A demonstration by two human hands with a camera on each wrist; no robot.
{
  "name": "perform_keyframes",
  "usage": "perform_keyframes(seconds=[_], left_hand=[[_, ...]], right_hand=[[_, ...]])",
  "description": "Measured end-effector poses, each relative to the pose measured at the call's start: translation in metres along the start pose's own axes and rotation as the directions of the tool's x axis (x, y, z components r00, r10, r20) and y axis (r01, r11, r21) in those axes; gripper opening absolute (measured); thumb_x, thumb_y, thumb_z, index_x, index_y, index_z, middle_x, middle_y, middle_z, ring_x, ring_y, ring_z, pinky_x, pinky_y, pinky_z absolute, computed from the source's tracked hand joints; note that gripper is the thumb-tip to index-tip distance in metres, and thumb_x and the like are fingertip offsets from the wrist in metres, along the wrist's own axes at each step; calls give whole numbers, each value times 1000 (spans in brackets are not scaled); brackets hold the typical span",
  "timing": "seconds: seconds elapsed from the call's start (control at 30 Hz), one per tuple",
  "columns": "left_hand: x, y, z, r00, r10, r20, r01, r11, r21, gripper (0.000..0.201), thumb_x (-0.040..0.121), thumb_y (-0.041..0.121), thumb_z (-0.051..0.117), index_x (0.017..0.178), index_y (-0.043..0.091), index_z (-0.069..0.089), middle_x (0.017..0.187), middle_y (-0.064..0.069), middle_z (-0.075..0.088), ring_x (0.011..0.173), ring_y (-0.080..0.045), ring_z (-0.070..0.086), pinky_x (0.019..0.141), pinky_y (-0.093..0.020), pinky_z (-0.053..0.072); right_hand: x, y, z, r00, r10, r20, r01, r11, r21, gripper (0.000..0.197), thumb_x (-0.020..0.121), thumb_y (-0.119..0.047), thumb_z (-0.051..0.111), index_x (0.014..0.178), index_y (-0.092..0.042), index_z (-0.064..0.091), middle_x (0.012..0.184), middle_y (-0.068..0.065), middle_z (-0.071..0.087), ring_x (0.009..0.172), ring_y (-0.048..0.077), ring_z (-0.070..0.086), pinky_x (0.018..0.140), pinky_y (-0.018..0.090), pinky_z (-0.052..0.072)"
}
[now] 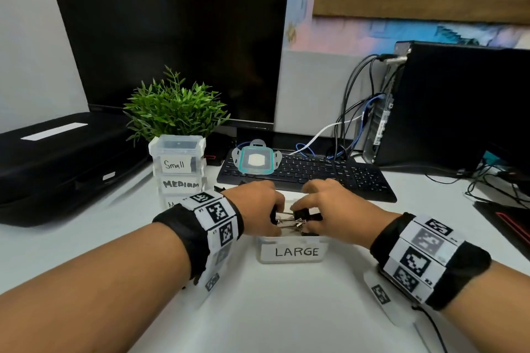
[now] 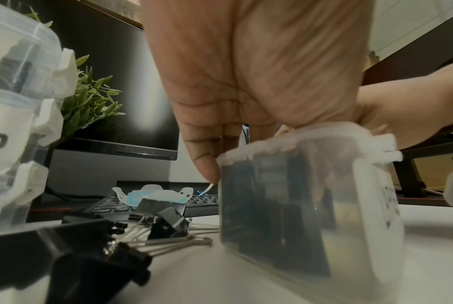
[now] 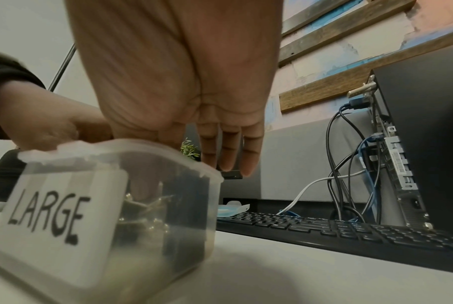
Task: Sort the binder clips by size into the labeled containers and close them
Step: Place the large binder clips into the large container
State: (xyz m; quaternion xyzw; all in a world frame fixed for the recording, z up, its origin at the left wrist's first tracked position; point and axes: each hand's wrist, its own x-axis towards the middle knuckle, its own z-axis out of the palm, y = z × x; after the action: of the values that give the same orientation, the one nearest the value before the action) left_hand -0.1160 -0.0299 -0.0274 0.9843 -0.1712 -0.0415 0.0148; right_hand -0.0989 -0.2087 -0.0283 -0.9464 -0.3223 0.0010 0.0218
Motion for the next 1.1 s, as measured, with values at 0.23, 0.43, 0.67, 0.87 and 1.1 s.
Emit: perform_keyframes(seconds=[0.23,0.43,0.67,0.87,1.1], left_hand=[[1,-1,1,1000,-13,-14,13,1000,-11,40,80,44,63,115,26,58,112,4,49,104,-16,53,81,-28,46],[3,-3,1,1000,-28,-5,28,999,-26,43,79,49,64,116,27,56,112,5,49,104,-15,53,79,-27,45],[-1,-4,-3,1000,-24,3,24,998,-62,44,77,49,67,115,29,58,111,6,50,104,-15,52,90,-34,48],[0,-5,0,999,-25,-23,24,997,-69,43,78,48,65,117,31,56,115,6,50,108,-14,51,89,-30,46],[1,-5,-2,1000,-6,-24,4,997,-80,52,78,50,67,123,29,52,117,5,50,111,-16,50,91,-33,46]], right_hand=[[5,2,2,998,55,-42,-56,998,-25,30,84,-38,65,114,-31,63,129,-5,43,116,17,37,98,33,40],[8,1,1,997,81,-10,-82,997,-8,34,78,-34,72,107,-22,58,115,-2,50,108,18,48,89,34,47],[7,-4,1,997,79,-10,-80,997,-24,29,82,-27,70,107,-20,57,110,-1,54,104,19,52,85,32,47],[9,-3,2,995,99,-18,-100,994,-49,30,81,-29,69,107,-21,56,109,0,54,103,20,52,83,33,48],[8,-7,2,995,101,-28,-103,992,-74,29,81,-30,69,105,-22,56,107,-1,54,97,19,54,78,30,47]])
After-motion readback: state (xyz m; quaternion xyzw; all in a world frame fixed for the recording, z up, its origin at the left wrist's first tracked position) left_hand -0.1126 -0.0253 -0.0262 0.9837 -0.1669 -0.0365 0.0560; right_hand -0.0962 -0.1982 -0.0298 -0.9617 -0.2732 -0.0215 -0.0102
